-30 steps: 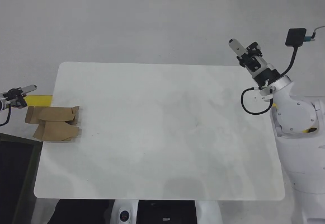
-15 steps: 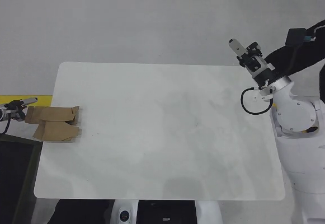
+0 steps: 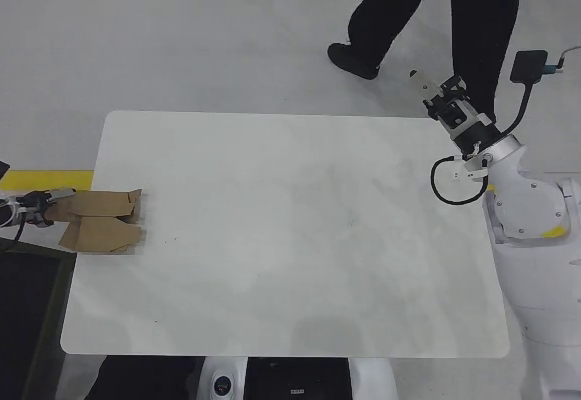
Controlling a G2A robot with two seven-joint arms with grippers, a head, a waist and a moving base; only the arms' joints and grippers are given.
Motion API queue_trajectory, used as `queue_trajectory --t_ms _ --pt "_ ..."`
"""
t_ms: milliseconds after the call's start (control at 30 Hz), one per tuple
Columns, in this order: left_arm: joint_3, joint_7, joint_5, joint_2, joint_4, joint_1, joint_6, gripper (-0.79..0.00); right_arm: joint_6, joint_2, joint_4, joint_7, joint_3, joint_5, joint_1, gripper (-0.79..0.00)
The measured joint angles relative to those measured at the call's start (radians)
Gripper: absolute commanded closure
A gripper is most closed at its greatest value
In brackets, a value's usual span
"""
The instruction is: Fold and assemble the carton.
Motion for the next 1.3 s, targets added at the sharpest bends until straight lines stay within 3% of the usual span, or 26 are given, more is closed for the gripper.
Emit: queue_trajectory --t_ms 33,100,467,800,1100,1300 --pt "-0.001 0.001 -0.001 0.000 0.002 0.000 0.003 -0.040 0.000 0.000 0.000 0.000 0.000 0.000 0.000 -0.785" --pt "-0.002 0.004 -0.002 0.000 0.004 0.001 0.008 0.000 0.000 0.000 0.000 0.000 0.000 0.000 0.000 -0.785" --pt "-0.016 -0.002 -0.020 0.002 0.001 0.001 -0.005 0.000 0.000 0.000 0.000 0.000 0.000 0.000 0.000 -0.785" --pt "-0.043 0.002 -0.070 0.005 -0.024 -0.024 -0.075 0.000 0.000 0.000 0.000 0.000 0.000 0.000 0.000 -0.785" --pt "-0.070 0.056 -0.184 0.015 -0.121 -0.020 -0.130 0.000 0.000 0.000 0.000 0.000 0.000 0.000 0.000 -0.785" --pt "-0.070 0.058 -0.299 0.026 -0.237 0.015 -0.133 0.000 0.000 0.000 0.000 0.000 0.000 0.000 0.000 -0.785"
